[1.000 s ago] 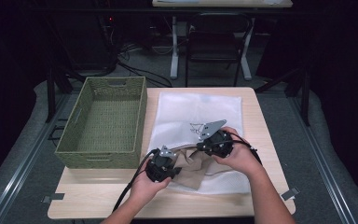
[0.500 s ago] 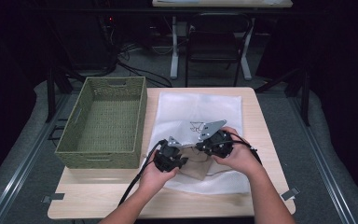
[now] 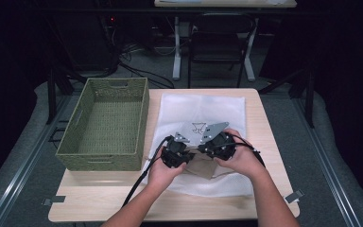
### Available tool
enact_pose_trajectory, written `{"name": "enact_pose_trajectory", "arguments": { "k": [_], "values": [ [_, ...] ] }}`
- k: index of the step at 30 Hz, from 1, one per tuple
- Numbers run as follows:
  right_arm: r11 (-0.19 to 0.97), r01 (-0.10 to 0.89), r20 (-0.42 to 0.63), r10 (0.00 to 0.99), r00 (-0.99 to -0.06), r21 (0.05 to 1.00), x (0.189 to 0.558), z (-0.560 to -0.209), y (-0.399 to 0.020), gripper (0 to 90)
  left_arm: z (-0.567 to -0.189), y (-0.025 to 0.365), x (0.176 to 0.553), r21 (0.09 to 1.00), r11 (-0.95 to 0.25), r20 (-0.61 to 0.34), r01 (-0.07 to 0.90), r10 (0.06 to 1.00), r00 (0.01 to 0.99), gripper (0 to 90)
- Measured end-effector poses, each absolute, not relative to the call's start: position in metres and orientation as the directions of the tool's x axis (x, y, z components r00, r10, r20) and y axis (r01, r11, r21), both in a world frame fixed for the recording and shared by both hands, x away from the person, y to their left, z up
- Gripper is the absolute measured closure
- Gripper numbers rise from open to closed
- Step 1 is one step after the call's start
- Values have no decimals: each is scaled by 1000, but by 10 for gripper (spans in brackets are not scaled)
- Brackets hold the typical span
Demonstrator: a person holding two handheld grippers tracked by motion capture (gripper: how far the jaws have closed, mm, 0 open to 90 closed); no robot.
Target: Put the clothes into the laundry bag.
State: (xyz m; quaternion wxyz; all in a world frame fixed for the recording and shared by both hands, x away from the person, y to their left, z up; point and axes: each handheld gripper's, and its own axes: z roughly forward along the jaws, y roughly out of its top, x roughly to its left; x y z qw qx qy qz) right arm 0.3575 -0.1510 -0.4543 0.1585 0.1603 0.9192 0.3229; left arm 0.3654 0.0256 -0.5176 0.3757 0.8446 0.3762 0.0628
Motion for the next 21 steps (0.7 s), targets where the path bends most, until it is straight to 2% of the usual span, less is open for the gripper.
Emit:
{"name": "enact_pose_trajectory", "arguments": {
  "k": [7,12,17,21],
  "values": [
    [746,190,-189,392,-900,639,358,-455,-150,890,-523,23,371,692,-400,-185,601,706,683,818],
    [732,201,-176,403,-898,651,360,-456,-154,890,-521,24,366,686,-408,-191,603,699,689,625],
    [732,203,-176,405,-897,651,360,-455,-155,890,-520,25,355,674,-443,-147,591,704,695,455],
    [734,202,-177,404,-898,648,359,-455,-154,890,-527,28,353,673,-446,-125,590,717,685,412]
  ]
}}
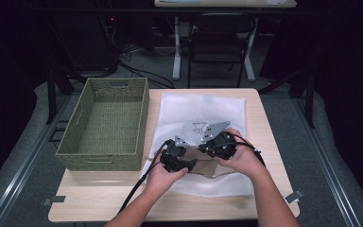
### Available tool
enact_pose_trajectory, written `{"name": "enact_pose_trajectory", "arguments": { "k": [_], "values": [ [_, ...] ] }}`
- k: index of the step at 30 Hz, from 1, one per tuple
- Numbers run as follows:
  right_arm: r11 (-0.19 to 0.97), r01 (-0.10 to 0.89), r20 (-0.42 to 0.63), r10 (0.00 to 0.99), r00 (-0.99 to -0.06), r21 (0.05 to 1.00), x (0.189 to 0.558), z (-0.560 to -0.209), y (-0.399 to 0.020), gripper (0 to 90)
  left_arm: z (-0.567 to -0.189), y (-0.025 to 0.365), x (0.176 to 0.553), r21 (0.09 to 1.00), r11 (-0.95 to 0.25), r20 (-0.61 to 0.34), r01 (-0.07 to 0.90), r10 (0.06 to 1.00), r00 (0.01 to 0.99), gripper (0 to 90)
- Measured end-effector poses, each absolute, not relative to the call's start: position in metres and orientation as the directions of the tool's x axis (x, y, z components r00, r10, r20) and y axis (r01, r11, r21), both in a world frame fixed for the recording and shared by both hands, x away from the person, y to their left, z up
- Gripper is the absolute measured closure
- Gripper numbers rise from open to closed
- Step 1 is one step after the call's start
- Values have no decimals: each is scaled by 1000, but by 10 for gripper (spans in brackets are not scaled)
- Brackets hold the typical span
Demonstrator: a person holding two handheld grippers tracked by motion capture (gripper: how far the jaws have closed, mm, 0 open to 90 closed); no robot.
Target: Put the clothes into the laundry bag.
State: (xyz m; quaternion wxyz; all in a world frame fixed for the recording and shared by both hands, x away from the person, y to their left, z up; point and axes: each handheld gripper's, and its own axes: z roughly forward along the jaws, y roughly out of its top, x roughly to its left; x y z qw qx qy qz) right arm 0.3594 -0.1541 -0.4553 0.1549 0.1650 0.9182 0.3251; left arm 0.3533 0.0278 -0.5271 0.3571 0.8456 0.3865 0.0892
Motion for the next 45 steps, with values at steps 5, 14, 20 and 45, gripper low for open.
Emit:
{"name": "enact_pose_trajectory", "arguments": {
  "k": [5,14,20,45],
  "values": [
    [740,198,-182,398,-899,642,359,-456,-153,890,-540,31,357,643,-462,-145,611,710,690,406],
    [740,201,-179,399,-899,642,359,-457,-152,890,-551,30,361,628,-465,-167,624,703,692,667],
    [743,197,-179,393,-902,639,359,-458,-151,890,-546,30,361,643,-441,-176,626,710,682,778],
    [744,179,-186,379,-907,644,356,-457,-147,890,-535,17,384,655,-381,-193,653,751,632,810]
  ]
}}
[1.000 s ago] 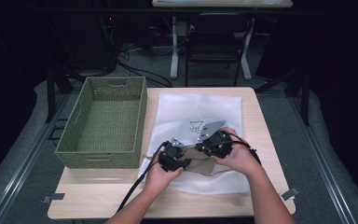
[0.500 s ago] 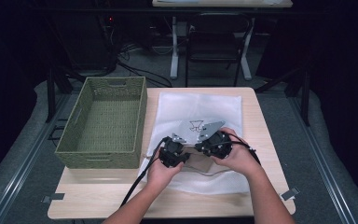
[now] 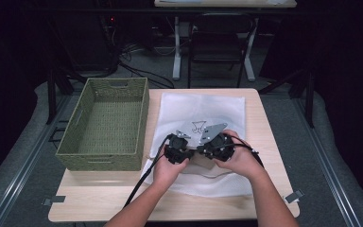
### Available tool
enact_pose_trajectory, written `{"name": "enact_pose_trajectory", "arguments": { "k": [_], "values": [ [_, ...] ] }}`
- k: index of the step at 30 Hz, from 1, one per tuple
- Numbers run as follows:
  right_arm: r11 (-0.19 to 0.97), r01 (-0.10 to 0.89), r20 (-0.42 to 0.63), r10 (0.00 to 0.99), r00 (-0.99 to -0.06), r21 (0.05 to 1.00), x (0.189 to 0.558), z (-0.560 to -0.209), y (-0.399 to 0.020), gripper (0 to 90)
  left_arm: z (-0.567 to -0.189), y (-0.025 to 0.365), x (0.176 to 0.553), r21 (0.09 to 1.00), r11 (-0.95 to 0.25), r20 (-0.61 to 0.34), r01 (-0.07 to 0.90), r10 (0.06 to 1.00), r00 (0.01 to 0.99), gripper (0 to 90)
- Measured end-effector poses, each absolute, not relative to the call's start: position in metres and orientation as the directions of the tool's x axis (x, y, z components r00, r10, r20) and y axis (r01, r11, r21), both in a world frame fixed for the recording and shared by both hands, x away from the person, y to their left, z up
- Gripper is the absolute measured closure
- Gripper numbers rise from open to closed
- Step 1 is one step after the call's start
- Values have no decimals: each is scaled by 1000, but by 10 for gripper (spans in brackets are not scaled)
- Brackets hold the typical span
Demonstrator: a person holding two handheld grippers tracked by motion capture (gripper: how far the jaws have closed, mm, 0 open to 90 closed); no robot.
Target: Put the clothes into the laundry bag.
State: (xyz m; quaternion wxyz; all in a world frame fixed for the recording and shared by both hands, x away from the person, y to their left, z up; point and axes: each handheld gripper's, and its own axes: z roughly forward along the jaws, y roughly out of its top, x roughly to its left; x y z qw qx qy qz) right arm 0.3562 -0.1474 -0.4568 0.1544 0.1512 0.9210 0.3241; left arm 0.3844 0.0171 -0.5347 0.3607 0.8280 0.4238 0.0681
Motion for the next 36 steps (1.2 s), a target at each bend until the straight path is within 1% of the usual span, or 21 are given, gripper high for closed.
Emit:
{"name": "enact_pose_trajectory", "arguments": {
  "k": [8,9,13,20,29,36],
  "values": [
    [749,178,-187,375,-908,638,357,-458,-146,890,-536,17,387,661,-370,-194,653,756,626,802],
    [748,183,-185,379,-907,638,357,-459,-146,890,-536,17,386,658,-377,-195,651,751,632,788],
    [741,188,-179,385,-905,644,358,-459,-149,890,-532,18,380,670,-386,-189,634,737,649,679],
    [738,188,-177,385,-906,648,359,-458,-150,890,-524,24,368,678,-397,-198,619,712,674,586],
    [737,184,-176,382,-907,650,358,-458,-151,890,-525,34,352,684,-426,-184,593,685,705,550],
    [736,190,-172,386,-907,650,358,-458,-151,890,-527,46,337,676,-457,-178,579,661,729,545]
  ]
}}
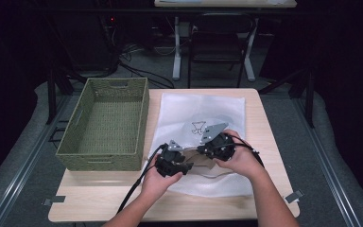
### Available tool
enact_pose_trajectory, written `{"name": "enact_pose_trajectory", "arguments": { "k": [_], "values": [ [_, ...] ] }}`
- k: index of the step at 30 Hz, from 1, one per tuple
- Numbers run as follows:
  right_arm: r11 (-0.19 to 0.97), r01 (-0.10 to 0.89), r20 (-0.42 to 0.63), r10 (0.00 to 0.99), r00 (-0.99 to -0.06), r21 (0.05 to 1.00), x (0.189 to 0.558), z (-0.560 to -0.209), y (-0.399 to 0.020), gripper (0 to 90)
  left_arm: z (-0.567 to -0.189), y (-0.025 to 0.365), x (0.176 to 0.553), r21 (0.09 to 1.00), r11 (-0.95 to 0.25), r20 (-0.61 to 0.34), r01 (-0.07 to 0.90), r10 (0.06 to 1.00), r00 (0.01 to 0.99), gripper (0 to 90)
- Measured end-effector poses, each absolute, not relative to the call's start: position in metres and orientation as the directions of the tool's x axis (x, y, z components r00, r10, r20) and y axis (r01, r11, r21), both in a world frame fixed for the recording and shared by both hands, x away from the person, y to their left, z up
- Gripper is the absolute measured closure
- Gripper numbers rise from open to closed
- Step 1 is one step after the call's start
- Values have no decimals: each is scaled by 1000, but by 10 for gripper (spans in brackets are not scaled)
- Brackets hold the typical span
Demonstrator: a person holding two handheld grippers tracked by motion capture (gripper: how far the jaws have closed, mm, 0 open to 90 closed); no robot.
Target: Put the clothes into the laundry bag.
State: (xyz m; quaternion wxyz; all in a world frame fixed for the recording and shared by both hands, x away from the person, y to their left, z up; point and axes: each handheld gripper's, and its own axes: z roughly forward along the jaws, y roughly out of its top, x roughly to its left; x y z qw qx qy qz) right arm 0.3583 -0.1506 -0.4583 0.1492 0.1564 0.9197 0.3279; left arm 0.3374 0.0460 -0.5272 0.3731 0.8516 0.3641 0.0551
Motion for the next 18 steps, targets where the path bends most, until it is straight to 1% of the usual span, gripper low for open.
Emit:
{"name": "enact_pose_trajectory", "arguments": {
  "k": [9,14,18],
  "values": [
    [737,188,-173,384,-907,650,358,-458,-151,890,-534,55,321,668,-473,-183,574,644,743,559],
    [735,188,-174,387,-906,652,358,-458,-151,890,-538,53,318,662,-483,-190,573,632,752,592],
    [734,196,-170,392,-904,651,358,-458,-152,890,-542,53,318,653,-488,-194,580,632,750,594]
  ]
}}
